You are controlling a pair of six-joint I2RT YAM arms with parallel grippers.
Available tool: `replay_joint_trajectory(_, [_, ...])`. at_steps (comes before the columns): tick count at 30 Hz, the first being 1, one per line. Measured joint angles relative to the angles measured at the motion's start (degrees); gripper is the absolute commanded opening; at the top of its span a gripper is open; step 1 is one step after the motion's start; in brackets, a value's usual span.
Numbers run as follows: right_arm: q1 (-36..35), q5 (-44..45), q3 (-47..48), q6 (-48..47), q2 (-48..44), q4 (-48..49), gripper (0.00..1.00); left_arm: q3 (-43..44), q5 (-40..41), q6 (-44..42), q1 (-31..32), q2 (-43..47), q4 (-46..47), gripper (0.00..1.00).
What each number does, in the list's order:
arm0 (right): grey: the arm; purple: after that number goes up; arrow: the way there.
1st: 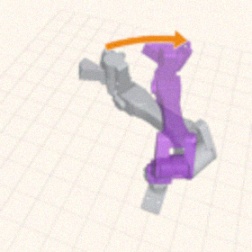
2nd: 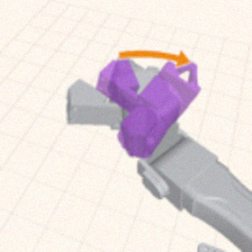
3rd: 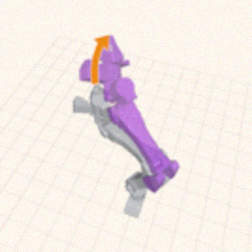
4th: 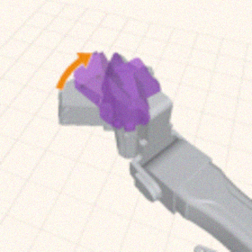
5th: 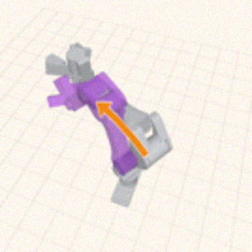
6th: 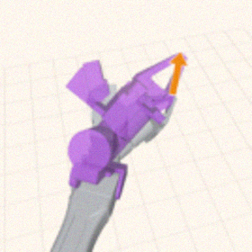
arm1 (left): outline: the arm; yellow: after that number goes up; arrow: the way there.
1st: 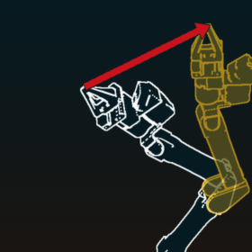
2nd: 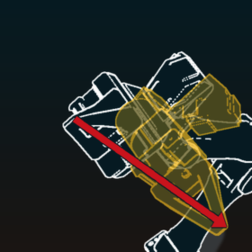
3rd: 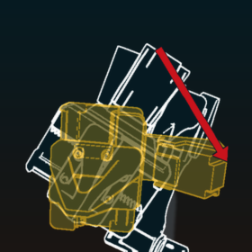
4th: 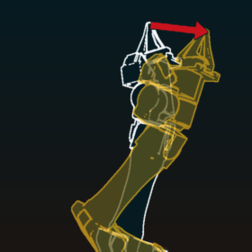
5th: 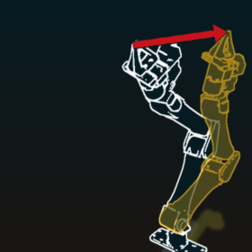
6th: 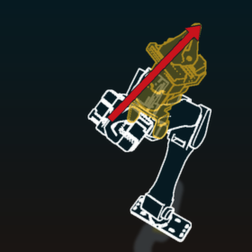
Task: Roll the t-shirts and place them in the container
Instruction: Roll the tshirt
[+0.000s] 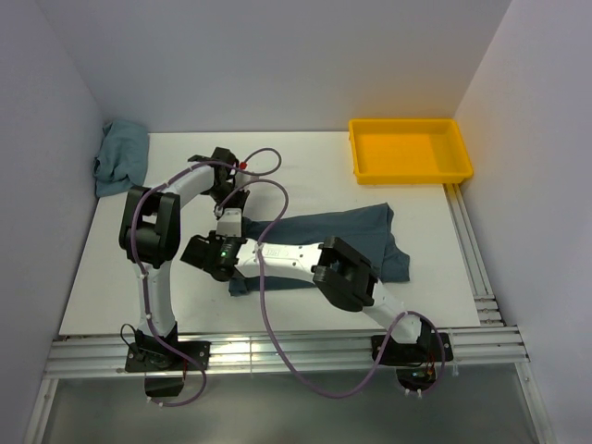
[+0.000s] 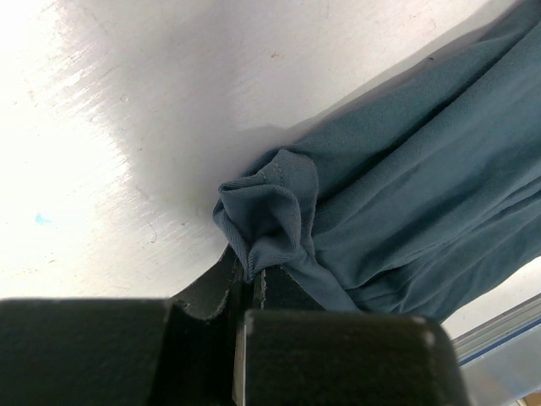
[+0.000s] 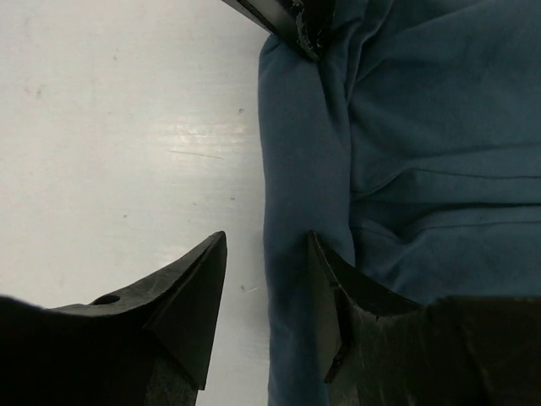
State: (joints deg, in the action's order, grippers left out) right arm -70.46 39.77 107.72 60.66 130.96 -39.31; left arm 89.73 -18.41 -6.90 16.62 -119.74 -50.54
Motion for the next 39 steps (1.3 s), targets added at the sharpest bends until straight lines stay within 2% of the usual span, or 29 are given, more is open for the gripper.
replay_joint_trajectory(18, [0.0,3.32,3.34,-0.07,3.69,-8.07,0.49,0.48,0.7,-0.63,0.48,-0.13,-0.5,0.02])
replay_joint_trajectory(20, [0.0,3.32,3.34,-0.04,4.22,-8.13,0.46,0.66,0.83,-0.79,0.61,-0.17,-0.72,0.04])
replay_joint_trajectory(21, [0.0,3.3,3.34,-0.07,4.37,-8.13,0.4,0.72,0.92,-0.83,0.63,-0.17,-0.81,0.06])
replay_joint_trajectory(25, [0.0,2.99,2.8,0.33,4.33,-7.23,0.3,1.22,1.25,-1.01,0.72,-0.39,-1.25,0.24])
replay_joint_trajectory(26, [0.0,2.91,1.7,0.46,4.0,-6.19,0.29,1.36,1.33,-1.03,0.72,-0.44,-1.27,0.35])
replay_joint_trajectory(28, [0.0,2.84,-1.36,0.98,2.56,-3.43,0.28,1.64,1.64,-1.42,0.72,-0.48,-1.31,0.43])
replay_joint_trajectory(29, [0.02,2.56,-3.37,1.18,1.46,-1.53,0.28,1.95,1.77,-1.51,0.72,-0.48,-1.4,0.51])
replay_joint_trajectory(34, [1.53,-1.64,-20.76,2.89,-8.11,14.12,0.26,5.29,1.25,-2.08,0.5,-0.48,-1.99,0.66])
replay_joint_trajectory(39, [4.59,-8.7,-37.51,5.33,-16.83,31.76,0.24,9.51,-4.24,-2.73,-1.14,0.17,-2.73,0.69])
